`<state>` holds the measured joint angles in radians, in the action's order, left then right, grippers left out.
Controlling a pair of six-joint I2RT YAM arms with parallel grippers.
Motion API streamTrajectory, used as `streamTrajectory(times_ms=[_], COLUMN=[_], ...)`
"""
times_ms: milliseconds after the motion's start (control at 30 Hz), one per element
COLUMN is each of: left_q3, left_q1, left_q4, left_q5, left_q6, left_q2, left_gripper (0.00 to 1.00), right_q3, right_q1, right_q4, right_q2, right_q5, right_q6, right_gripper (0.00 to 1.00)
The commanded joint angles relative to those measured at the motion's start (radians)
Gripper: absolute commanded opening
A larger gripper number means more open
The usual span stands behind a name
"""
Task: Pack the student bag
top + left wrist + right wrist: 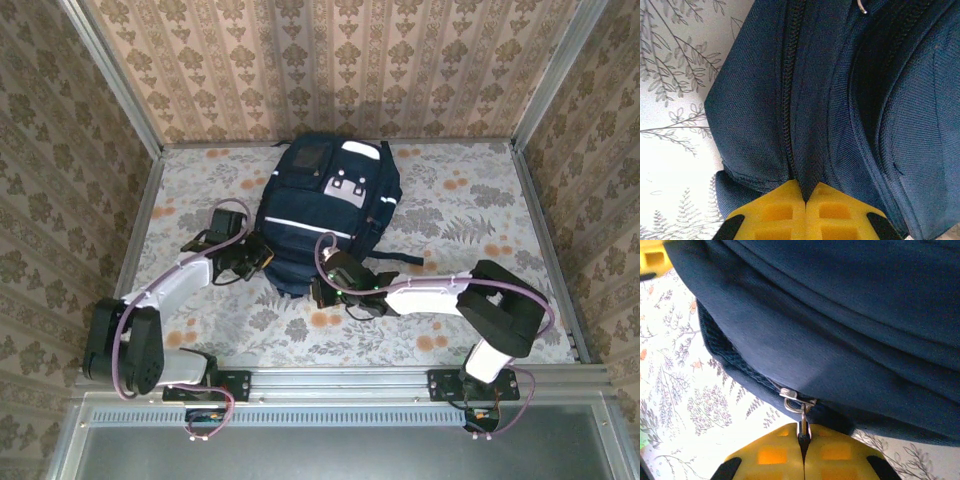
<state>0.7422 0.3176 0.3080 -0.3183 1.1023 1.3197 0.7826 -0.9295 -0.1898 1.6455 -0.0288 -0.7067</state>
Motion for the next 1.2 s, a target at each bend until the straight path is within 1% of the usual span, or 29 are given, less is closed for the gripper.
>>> streamTrajectory(times_ms=[0, 167, 433, 567, 600, 633, 733, 767, 800, 867, 933, 1033, 1167], left_q3=[0.029, 0.027, 0.016, 0.013, 0.013, 0.014, 0.006, -0.002, -0.01, -0.033, -0.046, -0.052, -0.05], left_q1=[-0.05, -0.074, -0.097, -0.098, -0.1, -0.101, -0.101, -0.1, -0.098, -0.082, -0.049, 0.018, 0.109], left_q4=[0.039, 0.052, 0.062, 0.063, 0.065, 0.069, 0.088, 0.087, 0.091, 0.091, 0.093, 0.089, 0.07], left_q5=[0.046, 0.036, 0.025, 0.016, 0.011, 0.005, -0.022, -0.039, -0.05, -0.062, -0.051, -0.008, 0.029], left_q6=[-0.043, -0.058, -0.064, -0.076, -0.082, -0.091, -0.084, -0.066, -0.047, 0.007, 0.057, 0.119, 0.197], left_q2=[-0.052, -0.078, -0.095, -0.1, -0.1, -0.1, -0.117, -0.128, -0.141, -0.179, -0.212, -0.242, -0.217], left_gripper=[0.0, 0.0, 0.0, 0.0, 0.02, 0.08, 0.38, 0.45, 0.49, 0.54, 0.56, 0.57, 0.57], right_q3=[-0.055, -0.114, -0.193, -0.203, -0.203, -0.203, -0.201, -0.199, -0.197, -0.19, -0.187, -0.179, -0.178], right_q1=[0.009, 0.039, 0.136, 0.145, 0.145, 0.144, 0.142, 0.139, 0.136, 0.124, 0.117, 0.114, 0.113], right_q4=[0.111, 0.118, 0.096, 0.055, 0.047, 0.036, -0.001, -0.007, -0.011, -0.017, -0.025, -0.031, -0.043], right_q2=[-0.043, -0.086, -0.134, -0.141, -0.14, -0.138, -0.135, -0.133, -0.131, -0.128, -0.12, -0.11, -0.104], right_q5=[0.042, 0.054, 0.052, 0.023, 0.014, 0.0, -0.054, -0.065, -0.069, -0.072, -0.072, -0.076, -0.076], right_q6=[0.038, 0.059, 0.063, 0.07, 0.07, 0.069, 0.061, 0.057, 0.056, 0.053, 0.05, 0.046, 0.04], right_gripper=[0.0, 0.0, 0.0, 0.0, 0.0, 0.0, 0.0, 0.0, 0.0, 0.0, 0.0, 0.0, 0.0])
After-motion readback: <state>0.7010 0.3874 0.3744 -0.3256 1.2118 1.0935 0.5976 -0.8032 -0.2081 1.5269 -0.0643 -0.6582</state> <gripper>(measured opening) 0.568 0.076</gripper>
